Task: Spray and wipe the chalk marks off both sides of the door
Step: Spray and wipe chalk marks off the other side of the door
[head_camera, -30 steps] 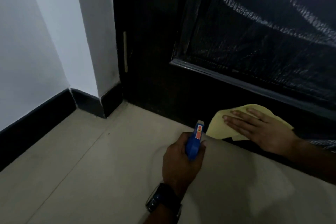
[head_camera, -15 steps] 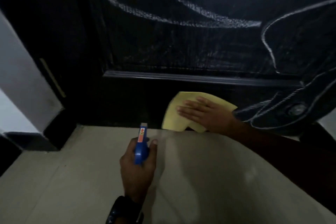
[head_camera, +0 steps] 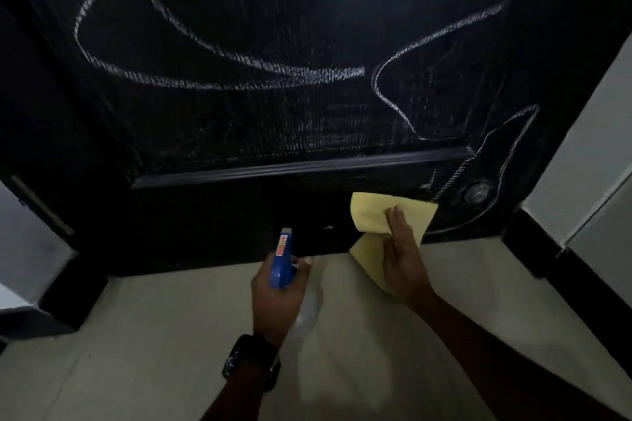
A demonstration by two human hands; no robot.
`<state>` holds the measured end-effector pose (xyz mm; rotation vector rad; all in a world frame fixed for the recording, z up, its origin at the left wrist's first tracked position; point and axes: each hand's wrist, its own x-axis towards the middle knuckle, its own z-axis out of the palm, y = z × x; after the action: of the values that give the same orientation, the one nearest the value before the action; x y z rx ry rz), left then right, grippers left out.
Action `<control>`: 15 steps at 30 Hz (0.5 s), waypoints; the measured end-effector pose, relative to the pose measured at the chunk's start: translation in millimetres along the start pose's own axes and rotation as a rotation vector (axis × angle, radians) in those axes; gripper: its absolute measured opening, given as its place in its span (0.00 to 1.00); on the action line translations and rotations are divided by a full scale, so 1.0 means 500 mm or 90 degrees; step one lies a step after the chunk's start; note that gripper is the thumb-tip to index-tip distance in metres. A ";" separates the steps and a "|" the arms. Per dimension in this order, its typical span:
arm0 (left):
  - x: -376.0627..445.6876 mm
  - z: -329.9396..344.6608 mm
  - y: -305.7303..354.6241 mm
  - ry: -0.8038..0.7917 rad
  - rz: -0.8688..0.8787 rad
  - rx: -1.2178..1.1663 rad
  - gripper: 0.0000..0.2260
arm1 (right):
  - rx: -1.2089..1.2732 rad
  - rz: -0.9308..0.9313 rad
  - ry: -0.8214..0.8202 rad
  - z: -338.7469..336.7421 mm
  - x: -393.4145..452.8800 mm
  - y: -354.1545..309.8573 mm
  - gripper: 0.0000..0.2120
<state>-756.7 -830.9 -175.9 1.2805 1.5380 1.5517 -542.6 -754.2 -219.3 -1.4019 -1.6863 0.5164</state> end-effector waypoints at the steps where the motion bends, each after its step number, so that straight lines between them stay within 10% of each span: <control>1: -0.006 0.012 0.005 -0.012 0.003 0.001 0.09 | 0.083 0.035 0.026 0.007 -0.001 -0.018 0.23; 10: -0.026 0.100 0.025 -0.067 -0.003 -0.008 0.08 | 0.692 0.494 0.434 -0.104 0.021 -0.006 0.14; 15: -0.028 0.156 0.024 -0.113 -0.012 -0.007 0.06 | 0.779 0.502 0.354 -0.096 0.058 -0.041 0.14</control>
<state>-678.5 -815.0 -178.1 1.3562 1.4240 1.3924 -515.4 -742.3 -167.6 -1.0082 -0.1310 1.1808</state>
